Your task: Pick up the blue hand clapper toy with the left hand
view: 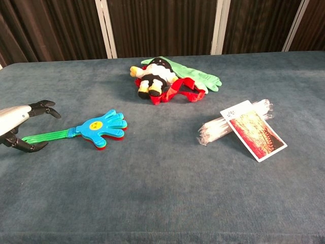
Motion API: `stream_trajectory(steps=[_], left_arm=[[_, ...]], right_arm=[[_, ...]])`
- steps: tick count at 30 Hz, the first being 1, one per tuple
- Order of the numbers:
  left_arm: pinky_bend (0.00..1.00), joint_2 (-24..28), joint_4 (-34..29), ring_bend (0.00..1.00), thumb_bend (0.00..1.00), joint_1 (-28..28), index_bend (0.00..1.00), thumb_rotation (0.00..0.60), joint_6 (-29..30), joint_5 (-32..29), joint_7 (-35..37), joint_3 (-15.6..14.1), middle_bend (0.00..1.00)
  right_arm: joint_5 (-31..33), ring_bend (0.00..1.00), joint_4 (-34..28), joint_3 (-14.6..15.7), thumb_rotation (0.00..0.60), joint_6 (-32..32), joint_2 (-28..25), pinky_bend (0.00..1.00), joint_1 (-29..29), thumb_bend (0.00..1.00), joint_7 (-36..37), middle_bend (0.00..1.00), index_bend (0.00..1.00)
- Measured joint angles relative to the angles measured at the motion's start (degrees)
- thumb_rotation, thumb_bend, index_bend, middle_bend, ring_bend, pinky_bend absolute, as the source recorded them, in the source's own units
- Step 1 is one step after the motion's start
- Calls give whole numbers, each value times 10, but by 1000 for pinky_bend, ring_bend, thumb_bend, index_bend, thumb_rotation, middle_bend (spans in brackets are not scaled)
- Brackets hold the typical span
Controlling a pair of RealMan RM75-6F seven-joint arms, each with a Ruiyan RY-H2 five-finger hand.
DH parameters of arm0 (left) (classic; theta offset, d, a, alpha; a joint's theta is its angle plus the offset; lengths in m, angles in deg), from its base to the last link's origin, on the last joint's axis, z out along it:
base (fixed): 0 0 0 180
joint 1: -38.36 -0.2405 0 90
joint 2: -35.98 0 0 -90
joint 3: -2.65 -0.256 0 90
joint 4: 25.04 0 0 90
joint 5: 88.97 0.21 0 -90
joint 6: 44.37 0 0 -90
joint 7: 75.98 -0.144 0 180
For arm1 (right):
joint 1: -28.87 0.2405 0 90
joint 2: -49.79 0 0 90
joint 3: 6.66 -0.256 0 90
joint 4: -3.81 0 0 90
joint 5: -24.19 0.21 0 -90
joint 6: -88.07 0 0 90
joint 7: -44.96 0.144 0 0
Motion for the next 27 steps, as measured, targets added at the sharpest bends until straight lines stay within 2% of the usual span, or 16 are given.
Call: stream_trajectory(steps=[8,20,27], left_arm=[[0,-19,9,0,352,18,269,600,-23,-23,22,6,0],[0,-61,57,0,351,32,375,600,-8,-29,67,16,0],[0,-73,78,0,355,36,382,600,-9,-34,76,13,0]], right_arm=[[1,0,0,0,600,-1,-1,0,1,199,2,0,0],[-3,0,-2,1,600,5,-6,0,0,199,10,0,0],[-4,0,-3,2,600,8,-9,0,-1,199,15,0,0]])
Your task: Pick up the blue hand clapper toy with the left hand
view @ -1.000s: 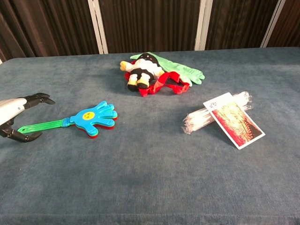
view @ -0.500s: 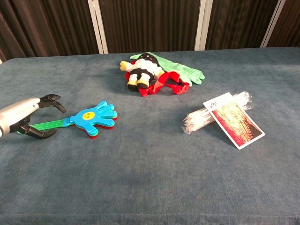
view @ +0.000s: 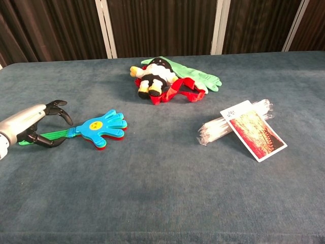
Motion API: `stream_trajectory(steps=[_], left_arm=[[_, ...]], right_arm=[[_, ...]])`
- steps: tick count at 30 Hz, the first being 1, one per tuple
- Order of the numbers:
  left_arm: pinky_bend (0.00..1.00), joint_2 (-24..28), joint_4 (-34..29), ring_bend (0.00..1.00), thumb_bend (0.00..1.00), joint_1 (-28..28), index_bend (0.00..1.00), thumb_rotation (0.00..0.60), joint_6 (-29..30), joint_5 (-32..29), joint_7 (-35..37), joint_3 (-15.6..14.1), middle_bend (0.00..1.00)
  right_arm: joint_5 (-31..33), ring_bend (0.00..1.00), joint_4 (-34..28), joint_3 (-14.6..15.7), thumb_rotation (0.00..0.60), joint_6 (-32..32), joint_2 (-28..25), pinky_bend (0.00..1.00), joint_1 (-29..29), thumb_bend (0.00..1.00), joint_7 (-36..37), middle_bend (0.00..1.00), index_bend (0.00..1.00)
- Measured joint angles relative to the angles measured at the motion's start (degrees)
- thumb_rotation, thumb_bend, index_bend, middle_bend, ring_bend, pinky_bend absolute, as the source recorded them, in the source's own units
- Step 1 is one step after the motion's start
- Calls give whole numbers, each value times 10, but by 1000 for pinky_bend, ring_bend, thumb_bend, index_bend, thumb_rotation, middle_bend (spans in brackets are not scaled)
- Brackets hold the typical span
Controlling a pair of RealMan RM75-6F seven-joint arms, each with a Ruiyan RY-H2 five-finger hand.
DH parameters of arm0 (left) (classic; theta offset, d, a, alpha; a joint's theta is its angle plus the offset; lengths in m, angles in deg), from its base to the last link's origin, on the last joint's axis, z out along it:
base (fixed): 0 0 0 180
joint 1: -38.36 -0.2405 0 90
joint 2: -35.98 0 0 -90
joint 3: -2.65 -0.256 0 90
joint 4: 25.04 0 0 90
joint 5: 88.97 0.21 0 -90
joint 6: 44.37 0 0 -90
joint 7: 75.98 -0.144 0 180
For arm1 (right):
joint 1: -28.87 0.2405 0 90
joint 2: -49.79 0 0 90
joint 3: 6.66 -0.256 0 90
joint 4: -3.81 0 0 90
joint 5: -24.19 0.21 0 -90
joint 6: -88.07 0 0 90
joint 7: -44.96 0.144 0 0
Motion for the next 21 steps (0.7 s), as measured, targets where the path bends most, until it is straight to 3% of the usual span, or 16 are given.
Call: stream_trajectory(steps=[10,21], left_arm=[[0,-10,13,0,353,2,444,600,0,-4,9,-3,9],[0,-18,32,0,352,8,579,600,-10,-16,16,2,80]], right_arm=[[-6,0,-1,3,600,4,-3,0,-2,199,3,0,0],[-4,0,-2,2,600,5,-4,0,-2,199,1,0,0]])
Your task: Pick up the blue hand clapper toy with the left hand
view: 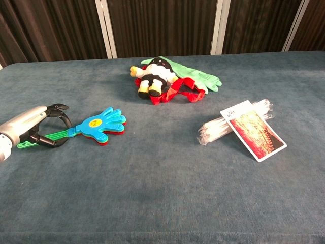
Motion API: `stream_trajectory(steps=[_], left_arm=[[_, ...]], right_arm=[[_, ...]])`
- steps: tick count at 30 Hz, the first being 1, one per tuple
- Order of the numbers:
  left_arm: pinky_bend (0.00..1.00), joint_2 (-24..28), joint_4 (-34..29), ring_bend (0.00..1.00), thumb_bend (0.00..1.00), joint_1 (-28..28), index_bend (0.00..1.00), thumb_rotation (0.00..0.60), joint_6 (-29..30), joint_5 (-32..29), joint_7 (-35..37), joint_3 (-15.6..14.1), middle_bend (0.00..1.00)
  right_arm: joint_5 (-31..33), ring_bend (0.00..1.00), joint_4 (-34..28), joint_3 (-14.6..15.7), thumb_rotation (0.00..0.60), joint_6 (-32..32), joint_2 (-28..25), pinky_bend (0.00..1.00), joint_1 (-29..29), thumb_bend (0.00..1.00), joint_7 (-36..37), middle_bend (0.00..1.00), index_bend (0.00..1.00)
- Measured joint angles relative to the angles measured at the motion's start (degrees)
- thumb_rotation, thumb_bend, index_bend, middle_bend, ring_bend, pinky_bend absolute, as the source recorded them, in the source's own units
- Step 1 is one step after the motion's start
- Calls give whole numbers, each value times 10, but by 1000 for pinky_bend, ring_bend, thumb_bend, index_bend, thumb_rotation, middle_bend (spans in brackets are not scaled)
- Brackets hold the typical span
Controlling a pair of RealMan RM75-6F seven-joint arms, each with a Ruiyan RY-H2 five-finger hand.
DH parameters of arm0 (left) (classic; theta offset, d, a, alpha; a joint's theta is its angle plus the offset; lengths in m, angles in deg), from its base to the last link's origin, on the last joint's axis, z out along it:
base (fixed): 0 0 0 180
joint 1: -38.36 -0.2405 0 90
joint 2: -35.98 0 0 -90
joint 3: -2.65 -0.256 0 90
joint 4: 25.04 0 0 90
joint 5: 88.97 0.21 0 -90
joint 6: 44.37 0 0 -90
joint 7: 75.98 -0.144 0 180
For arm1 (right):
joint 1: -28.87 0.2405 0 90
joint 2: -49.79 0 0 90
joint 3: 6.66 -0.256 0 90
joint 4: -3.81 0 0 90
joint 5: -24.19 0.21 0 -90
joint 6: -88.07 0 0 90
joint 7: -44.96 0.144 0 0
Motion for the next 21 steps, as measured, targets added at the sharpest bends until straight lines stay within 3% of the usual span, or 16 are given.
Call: stream_trajectory(steps=[13,21], left_arm=[[0,3,3,0,408,-1,787,600,11,8,41,0,236],[0,13,-6,30,414,-7,836,600,50,45,120,-9,295]], right_arm=[[-1,0,0,0,600,2,1,0,-1,200,-1,0,0],[-1,0,1,-1,600,5,3,0,-2,199,-2,0,0]])
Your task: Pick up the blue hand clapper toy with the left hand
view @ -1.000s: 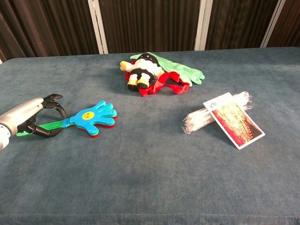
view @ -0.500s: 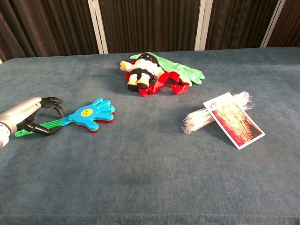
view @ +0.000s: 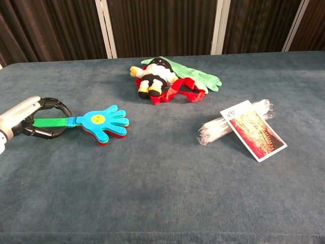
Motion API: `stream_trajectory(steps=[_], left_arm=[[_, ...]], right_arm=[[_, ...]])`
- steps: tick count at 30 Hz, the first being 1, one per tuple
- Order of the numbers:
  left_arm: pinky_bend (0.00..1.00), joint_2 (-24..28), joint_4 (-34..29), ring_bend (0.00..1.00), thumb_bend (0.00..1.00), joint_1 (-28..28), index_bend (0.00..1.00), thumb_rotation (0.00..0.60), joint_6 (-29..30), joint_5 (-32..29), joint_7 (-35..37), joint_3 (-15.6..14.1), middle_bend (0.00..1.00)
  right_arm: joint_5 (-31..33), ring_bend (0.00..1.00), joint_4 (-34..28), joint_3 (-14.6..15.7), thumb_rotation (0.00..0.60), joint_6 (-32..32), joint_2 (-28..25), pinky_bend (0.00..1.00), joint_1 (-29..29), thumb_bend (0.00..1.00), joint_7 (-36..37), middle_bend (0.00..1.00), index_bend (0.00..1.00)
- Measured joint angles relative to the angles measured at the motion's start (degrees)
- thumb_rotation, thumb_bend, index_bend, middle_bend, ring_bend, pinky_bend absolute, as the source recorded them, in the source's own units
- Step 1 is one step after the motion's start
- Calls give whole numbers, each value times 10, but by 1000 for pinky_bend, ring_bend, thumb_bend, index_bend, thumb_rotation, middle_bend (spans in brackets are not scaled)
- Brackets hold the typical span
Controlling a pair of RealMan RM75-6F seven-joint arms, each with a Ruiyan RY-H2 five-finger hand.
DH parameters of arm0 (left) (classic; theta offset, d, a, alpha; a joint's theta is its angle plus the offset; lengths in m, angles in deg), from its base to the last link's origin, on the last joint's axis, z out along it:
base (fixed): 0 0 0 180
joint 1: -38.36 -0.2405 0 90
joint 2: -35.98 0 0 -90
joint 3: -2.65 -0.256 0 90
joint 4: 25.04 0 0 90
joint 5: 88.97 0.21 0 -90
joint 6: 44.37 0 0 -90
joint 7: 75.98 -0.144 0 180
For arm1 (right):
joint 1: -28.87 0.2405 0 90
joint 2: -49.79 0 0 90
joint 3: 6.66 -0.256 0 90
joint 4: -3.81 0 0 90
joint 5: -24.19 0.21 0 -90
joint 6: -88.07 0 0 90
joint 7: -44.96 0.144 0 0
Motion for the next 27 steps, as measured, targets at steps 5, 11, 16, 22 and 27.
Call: stream_trajectory(steps=[5,11,16,22,27], left_arm=[[0,3,-2,44,414,-2,846,600,8,9,20,-5,310],[27,12,-23,119,429,-4,871,600,1,6,57,-5,389],[219,24,-44,284,471,-5,877,600,0,3,108,2,572],[625,24,-41,422,506,-7,879,600,18,9,131,7,697],[904,20,-24,551,543,-5,890,600,37,29,158,2,751]], right_arm=[[0,0,1,0,600,2,0,0,-1,199,0,0,0],[-1,0,1,1,600,0,0,0,0,199,0,0,0],[0,0,1,0,600,-1,1,0,0,199,-1,0,0],[1,0,-1,1,600,-3,0,0,0,199,-2,0,0],[2,0,-1,1,600,-6,1,0,1,199,-3,0,0]])
